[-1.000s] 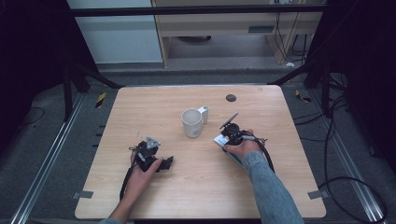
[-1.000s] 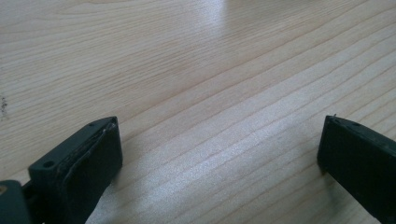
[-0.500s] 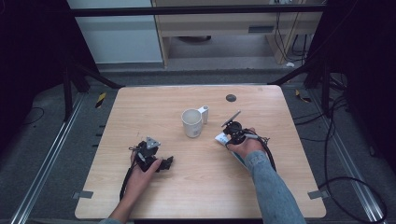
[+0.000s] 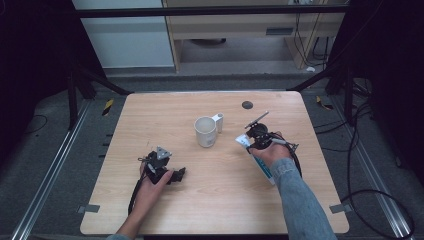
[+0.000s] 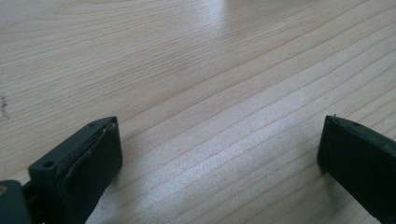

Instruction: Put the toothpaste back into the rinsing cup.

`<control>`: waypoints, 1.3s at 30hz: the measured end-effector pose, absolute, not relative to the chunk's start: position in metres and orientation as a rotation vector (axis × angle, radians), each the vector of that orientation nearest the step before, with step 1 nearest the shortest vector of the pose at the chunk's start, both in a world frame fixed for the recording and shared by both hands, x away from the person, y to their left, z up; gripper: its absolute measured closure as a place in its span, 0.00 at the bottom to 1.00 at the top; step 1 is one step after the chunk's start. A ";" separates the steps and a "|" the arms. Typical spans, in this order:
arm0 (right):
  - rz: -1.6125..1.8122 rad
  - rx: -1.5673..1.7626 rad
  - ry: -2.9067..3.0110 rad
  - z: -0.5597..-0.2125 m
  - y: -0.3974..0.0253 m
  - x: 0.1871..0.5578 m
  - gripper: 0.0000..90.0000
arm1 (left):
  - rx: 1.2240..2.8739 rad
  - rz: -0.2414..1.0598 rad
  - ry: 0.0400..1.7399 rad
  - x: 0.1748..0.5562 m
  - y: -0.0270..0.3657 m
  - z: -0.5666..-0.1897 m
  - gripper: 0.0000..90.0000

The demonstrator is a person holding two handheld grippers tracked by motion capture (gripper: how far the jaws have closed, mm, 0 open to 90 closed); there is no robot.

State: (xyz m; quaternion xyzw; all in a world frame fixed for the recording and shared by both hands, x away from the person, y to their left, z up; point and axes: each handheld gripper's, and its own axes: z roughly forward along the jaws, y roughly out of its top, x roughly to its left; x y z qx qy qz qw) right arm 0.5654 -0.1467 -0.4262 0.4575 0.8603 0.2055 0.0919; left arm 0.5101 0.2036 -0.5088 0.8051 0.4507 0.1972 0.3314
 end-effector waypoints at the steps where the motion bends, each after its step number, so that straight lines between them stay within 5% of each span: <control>1: 0.614 1.359 2.550 -0.423 -0.149 0.565 0.88 | 2.104 0.515 1.178 0.510 0.204 -0.509 0.00; 20: 0.831 1.319 2.296 -0.368 -0.168 0.560 0.89 | 2.105 0.515 1.178 0.510 0.204 -0.509 0.00; 39: 0.963 1.303 2.155 -0.356 -0.166 0.558 0.89 | 2.106 0.514 1.173 0.510 0.204 -0.509 0.00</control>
